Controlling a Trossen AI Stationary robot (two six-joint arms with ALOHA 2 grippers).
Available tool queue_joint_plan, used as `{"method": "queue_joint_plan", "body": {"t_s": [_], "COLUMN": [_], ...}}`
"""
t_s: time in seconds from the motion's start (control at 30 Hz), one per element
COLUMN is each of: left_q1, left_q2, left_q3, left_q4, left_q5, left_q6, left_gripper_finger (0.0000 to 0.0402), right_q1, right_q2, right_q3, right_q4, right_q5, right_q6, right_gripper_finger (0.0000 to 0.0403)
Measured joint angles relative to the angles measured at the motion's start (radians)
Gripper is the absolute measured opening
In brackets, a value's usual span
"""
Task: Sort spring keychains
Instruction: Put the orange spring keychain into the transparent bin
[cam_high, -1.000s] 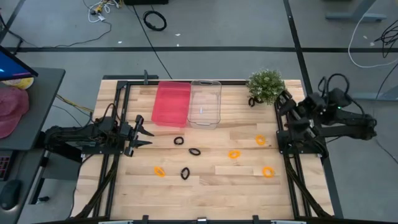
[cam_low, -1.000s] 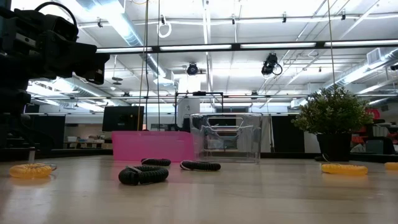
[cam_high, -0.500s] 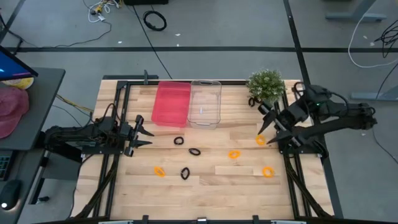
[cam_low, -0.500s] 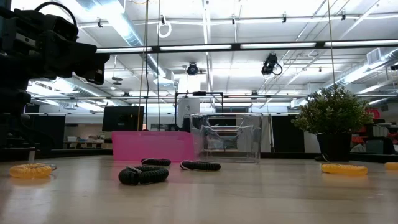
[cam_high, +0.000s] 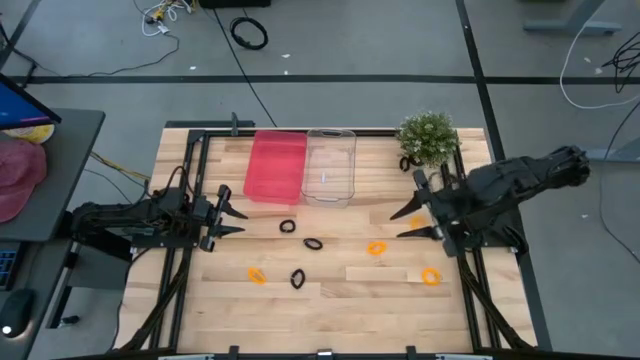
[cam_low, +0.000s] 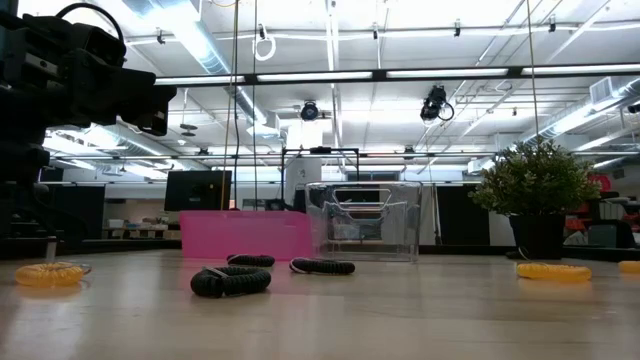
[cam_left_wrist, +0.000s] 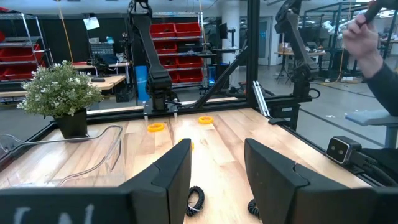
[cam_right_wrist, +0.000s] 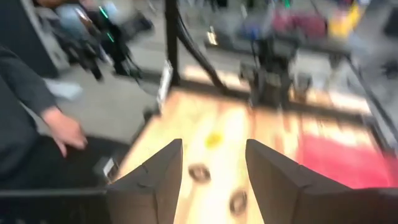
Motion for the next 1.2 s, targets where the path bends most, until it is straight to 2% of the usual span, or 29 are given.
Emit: {"method": "queue_joint_plan", "body": {"t_s": [0.1,0.3,0.5,0.63,0.73,0.97,1.03,1.2], "left_q1": [0.000,0.000,0.000,0.000,0.000,0.000,0.000,0.000], "left_q2": [0.000,0.000,0.000,0.000,0.000,0.000,0.000,0.000], "left_q3": [0.000,0.000,0.000,0.000,0.000,0.000,0.000,0.000], "left_q4": [0.000,0.000,0.000,0.000,0.000,0.000,0.000,0.000], "left_q5": [0.000,0.000,0.000,0.000,0.000,0.000,0.000,0.000], "left_q6": [0.000,0.000,0.000,0.000,0.001,0.000,0.001,0.001], "left_gripper_finger": [0.0154,0.0154,0.0154,0.0154,0.0154,0.0154,0.0154,0.0154], "right_q1": [0.021,0.022,0.003,0.005,0.004,0.004,0.004,-0.005], "right_q2": [0.076,0.204,0.282,0.312,0.324,0.325,0.325,0.325], "right_q3": [0.072,0.156,0.115,0.034,-0.050,-0.243,-0.300,-0.461], "right_q4": [-0.155,-0.448,-0.616,-0.612,-0.544,-0.244,-0.100,0.402], "right_q5": [0.053,0.052,0.053,0.050,0.051,0.052,0.053,0.052], "right_q6": [0.074,0.218,0.288,0.262,0.269,0.229,0.242,0.166], "right_gripper_finger": [0.0180,0.0180,0.0180,0.0180,0.0180,0.0180,0.0180,0.0180]}}
